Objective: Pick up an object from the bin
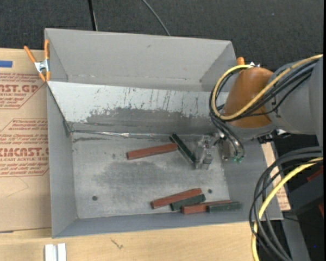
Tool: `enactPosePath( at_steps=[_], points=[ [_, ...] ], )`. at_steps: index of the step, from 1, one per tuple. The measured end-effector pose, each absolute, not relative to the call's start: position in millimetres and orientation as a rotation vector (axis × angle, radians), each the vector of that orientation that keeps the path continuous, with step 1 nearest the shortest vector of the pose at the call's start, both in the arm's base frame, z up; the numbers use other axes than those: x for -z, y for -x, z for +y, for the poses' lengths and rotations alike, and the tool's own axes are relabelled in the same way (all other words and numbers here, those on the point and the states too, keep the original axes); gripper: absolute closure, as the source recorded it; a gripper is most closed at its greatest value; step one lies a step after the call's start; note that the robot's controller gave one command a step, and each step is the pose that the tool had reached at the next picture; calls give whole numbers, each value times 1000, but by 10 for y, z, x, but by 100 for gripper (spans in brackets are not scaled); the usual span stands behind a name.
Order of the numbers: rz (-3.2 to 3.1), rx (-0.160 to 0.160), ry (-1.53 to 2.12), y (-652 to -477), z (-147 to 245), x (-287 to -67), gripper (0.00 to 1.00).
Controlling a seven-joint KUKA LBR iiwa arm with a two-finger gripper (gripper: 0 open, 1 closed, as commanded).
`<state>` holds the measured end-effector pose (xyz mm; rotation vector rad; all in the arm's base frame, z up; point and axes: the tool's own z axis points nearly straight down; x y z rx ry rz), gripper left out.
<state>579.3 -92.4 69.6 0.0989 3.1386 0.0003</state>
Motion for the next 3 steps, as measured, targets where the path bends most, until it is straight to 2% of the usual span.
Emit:
enactPosePath(
  at_steps=[1,2,3],
  points=[
    [3142,-2,-122,-5706,-1030,-1620,0],
    [3139,-2,-136,-5662,-1100,-2225,0],
    [3122,2,-172,-5768,-946,-1891,0]
  ],
)
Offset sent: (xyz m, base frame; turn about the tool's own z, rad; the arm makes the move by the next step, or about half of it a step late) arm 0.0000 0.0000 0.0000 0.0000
